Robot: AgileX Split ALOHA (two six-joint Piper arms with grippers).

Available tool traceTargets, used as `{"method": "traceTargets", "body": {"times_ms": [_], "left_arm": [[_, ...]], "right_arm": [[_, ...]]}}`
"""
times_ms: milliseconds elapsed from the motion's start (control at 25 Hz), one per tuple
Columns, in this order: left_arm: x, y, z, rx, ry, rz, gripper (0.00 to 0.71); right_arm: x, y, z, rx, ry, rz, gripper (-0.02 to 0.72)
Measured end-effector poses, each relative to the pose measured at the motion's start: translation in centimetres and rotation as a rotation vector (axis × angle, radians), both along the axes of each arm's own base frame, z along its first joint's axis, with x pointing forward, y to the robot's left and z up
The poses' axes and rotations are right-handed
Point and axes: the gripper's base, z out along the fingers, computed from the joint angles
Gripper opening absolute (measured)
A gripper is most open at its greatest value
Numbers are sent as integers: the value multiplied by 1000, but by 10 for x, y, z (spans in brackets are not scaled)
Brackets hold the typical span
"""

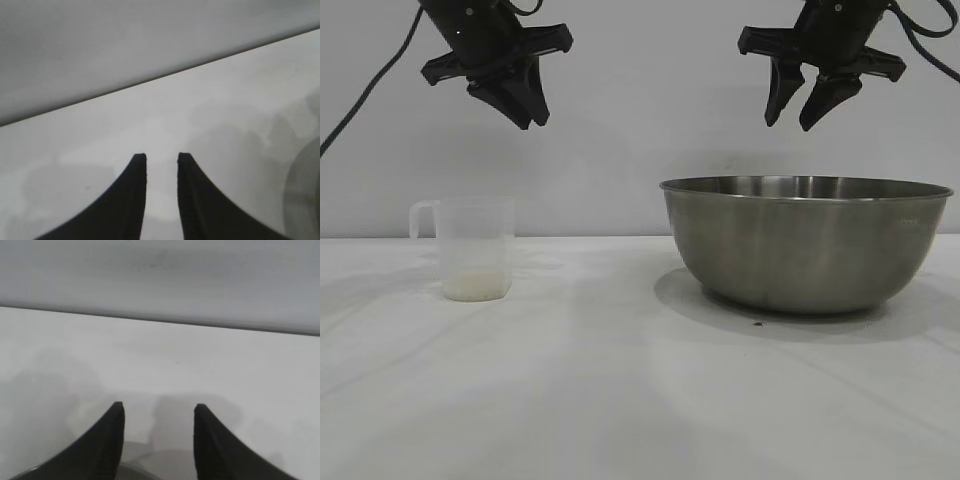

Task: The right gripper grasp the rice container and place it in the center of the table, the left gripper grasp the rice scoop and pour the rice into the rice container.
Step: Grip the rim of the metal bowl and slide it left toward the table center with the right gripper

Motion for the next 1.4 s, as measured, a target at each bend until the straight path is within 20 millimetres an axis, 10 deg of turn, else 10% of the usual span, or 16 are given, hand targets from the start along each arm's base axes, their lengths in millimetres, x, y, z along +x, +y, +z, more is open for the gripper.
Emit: {"method": "traceTargets", "body": {"times_ms": [680,1080,1400], "left_arm": [[-6,-1,-5,18,78,-34,104],[-18,0,8,36,134,-74,104],[-25,3,17,78,147,-95,158]], "right_arm": [[-16,-8,-10,-51,211,37,313],[-43,-34,19,-181,355,61,313],[-57,-41,-10,-242,463,72,313]]}}
